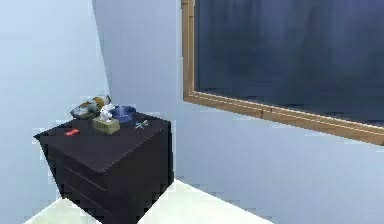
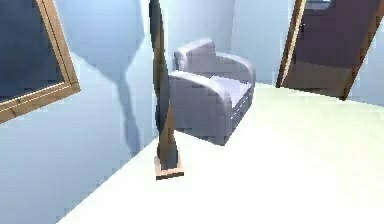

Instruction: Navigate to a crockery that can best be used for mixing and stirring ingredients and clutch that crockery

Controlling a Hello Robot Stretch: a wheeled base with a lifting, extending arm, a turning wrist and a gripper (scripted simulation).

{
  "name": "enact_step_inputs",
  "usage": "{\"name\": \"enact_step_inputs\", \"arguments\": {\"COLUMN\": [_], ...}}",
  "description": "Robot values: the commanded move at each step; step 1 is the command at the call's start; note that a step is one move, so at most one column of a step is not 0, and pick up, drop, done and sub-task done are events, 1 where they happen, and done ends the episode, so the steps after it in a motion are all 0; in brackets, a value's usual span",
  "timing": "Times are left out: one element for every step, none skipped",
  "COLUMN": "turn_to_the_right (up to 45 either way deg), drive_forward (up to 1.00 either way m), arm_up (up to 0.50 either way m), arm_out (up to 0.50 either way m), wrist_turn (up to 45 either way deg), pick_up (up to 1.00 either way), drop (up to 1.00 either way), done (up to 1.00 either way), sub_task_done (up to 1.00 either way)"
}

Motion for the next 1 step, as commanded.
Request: {"name": "enact_step_inputs", "arguments": {"turn_to_the_right": [-21.0], "drive_forward": [0.00], "arm_up": [0.00], "arm_out": [0.00], "wrist_turn": [0.0], "pick_up": [0.00], "drop": [0.00], "done": [0.00], "sub_task_done": [0.00]}}
